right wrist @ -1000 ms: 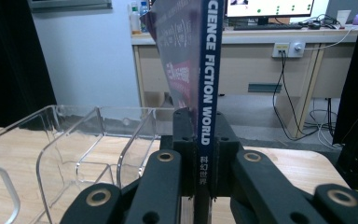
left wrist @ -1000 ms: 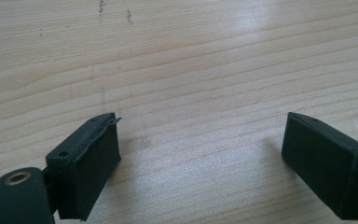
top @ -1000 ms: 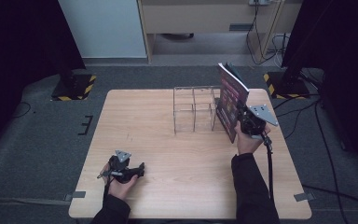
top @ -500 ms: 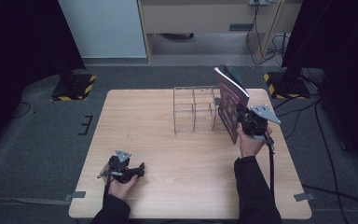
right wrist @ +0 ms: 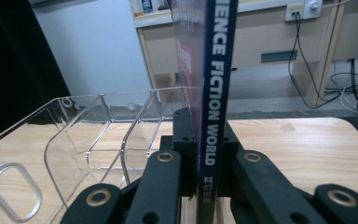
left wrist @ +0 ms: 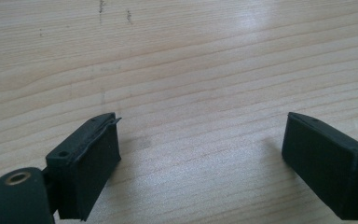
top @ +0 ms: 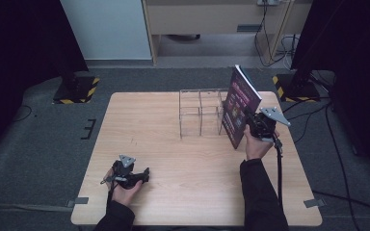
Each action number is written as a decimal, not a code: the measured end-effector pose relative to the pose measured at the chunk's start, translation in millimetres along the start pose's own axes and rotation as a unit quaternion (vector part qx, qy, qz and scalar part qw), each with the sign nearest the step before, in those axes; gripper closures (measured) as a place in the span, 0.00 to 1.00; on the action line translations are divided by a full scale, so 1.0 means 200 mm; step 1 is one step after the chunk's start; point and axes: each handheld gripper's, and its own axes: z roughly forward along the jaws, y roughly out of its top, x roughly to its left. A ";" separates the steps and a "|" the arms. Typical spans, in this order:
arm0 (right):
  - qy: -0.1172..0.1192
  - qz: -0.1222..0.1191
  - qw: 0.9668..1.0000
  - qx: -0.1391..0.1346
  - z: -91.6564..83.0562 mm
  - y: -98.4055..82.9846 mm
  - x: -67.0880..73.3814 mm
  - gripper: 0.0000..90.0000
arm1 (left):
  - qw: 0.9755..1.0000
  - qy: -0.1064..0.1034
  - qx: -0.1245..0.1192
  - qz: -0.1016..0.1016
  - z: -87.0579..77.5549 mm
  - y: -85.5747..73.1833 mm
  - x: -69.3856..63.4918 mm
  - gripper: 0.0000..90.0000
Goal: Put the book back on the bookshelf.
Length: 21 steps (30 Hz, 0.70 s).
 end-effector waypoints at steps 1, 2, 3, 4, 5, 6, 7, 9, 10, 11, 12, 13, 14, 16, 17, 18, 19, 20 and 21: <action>-0.003 -0.002 1.000 0.000 0.00 0.00 0.00 0.94 | 1.000 0.000 0.000 0.000 0.00 0.00 0.00 0.11; -0.005 -0.002 1.000 -0.001 0.00 0.00 0.00 0.94 | 1.000 0.000 0.000 0.000 0.00 0.00 0.00 0.11; -0.005 -0.002 1.000 0.000 0.00 0.00 0.00 0.94 | 1.000 0.000 0.000 0.000 0.00 0.00 0.00 0.11; -0.005 -0.003 1.000 0.002 0.00 0.01 0.00 0.94 | 1.000 0.000 0.000 0.000 0.00 0.00 0.00 0.11; -0.006 -0.006 1.000 0.003 0.00 0.01 0.00 0.93 | 1.000 0.000 0.000 0.000 0.00 0.00 0.00 0.11; -0.007 -0.010 1.000 0.003 0.00 0.01 0.00 0.93 | 1.000 0.000 0.000 0.000 0.00 0.00 0.00 0.11; -0.010 -0.011 1.000 0.003 0.00 0.00 0.00 0.93 | 1.000 0.000 0.000 0.000 0.00 0.00 0.00 0.11; -0.009 -0.009 1.000 0.003 0.00 0.00 0.00 0.93 | 1.000 0.000 0.000 0.000 0.00 0.00 0.00 0.11; -0.009 -0.007 1.000 0.003 0.00 0.01 0.00 0.93 | 1.000 0.000 0.000 0.000 0.00 0.00 0.00 0.11; -0.009 -0.009 1.000 0.002 0.00 0.01 0.00 0.94 | 1.000 0.000 0.000 0.000 0.00 0.00 0.00 0.11; -0.011 -0.010 1.000 -0.003 0.00 0.00 0.00 0.94 | 1.000 0.000 0.000 0.000 0.00 0.00 0.00 0.11; -0.013 -0.009 1.000 -0.007 0.00 0.00 0.01 0.94 | 1.000 0.000 0.000 0.000 0.00 0.00 0.00 0.11; -0.016 -0.010 1.000 -0.012 0.00 0.00 0.01 0.94 | 1.000 0.000 0.000 0.000 0.00 0.00 0.00 0.11; -0.023 -0.013 0.999 -0.020 0.00 0.00 0.01 0.94 | 1.000 0.000 0.000 0.000 0.00 0.00 0.00 0.11; -0.025 -0.014 0.999 -0.022 0.01 0.00 0.01 0.94 | 1.000 0.000 0.000 0.000 0.00 0.00 0.00 0.11; -0.027 -0.014 0.999 -0.024 0.01 0.00 0.01 0.94 | 1.000 0.000 0.000 0.000 0.00 0.00 0.00 0.11; -0.029 -0.015 0.999 -0.027 0.01 0.00 0.01 0.94 | 1.000 0.000 0.000 0.000 0.00 0.00 0.00 0.11; -0.029 -0.015 0.999 -0.031 0.02 -0.01 0.00 0.94 | 1.000 0.000 0.000 0.000 0.00 0.00 0.00 0.11; -0.029 -0.015 0.999 -0.033 0.02 -0.01 0.00 0.94 | 1.000 0.000 0.000 0.000 0.00 0.00 0.00 0.11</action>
